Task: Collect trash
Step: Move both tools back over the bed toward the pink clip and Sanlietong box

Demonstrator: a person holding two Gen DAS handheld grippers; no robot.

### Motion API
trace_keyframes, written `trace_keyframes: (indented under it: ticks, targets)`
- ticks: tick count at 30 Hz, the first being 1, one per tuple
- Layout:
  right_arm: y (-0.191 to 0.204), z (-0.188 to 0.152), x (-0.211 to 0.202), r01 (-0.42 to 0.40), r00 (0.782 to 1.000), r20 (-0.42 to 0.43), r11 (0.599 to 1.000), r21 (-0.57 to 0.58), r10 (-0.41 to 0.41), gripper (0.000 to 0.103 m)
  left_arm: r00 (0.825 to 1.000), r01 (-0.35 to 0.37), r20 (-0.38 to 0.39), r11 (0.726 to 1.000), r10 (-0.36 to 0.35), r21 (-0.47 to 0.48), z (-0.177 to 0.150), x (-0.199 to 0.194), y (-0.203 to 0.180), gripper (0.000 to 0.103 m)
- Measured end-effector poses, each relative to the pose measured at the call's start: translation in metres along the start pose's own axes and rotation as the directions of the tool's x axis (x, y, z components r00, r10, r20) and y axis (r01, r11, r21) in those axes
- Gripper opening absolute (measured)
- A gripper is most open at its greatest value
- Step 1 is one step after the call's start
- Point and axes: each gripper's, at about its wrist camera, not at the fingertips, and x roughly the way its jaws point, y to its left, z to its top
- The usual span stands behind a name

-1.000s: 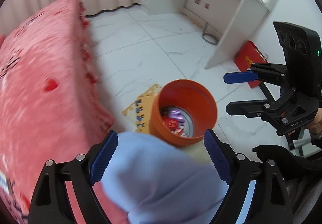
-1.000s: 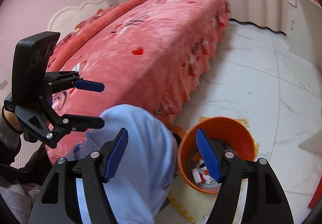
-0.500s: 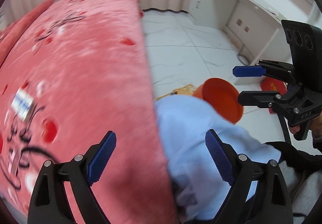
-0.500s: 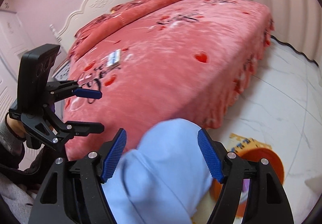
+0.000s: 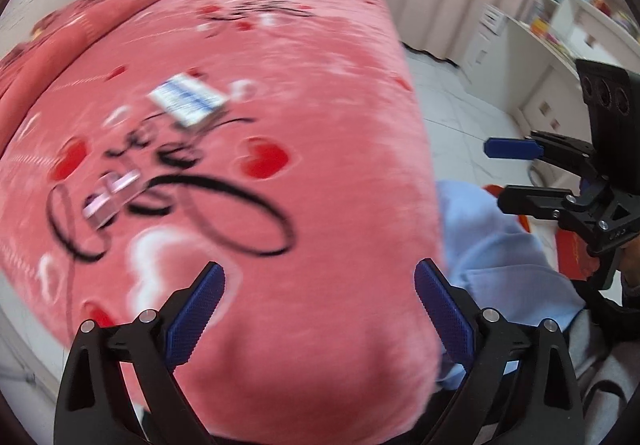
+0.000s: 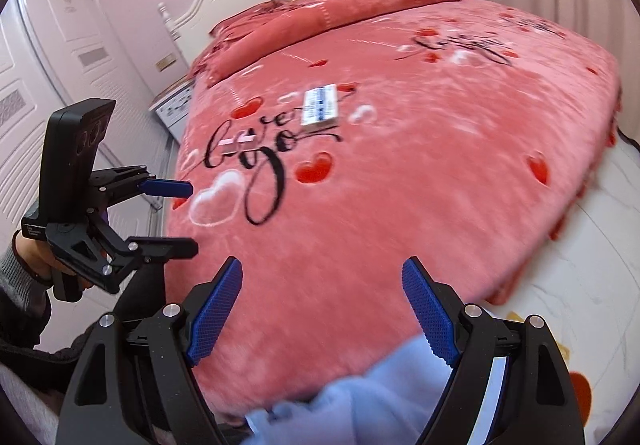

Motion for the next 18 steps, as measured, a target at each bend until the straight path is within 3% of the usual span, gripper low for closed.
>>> trace_keyframes:
  ticks: [4, 9, 18]
  targets:
    - [0.016, 0.017, 0.024, -0.032, 0.999, -0.021, 0.999, -0.034, 0.032, 0.081, 0.999, -0.048, 0.011, 0.996, 0.049, -0.077, -0.002, -0.01, 0.044, 0.094]
    - [0.029, 0.038, 0.051, -0.055, 0.997, -0.049, 0.997, -0.062, 0.052, 0.081, 0.993, -0.116, 0.005, 0.988, 0.117, -0.103, 0.007, -0.009, 0.089, 0.094]
    - [0.026, 0.066, 0.086, -0.04, 0.996, -0.08, 0.997, -0.062, 0.035, 0.081, 0.995, -0.098, -0.035, 0.99, 0.095, -0.102, 0.031, 0.015, 0.159, 0.094]
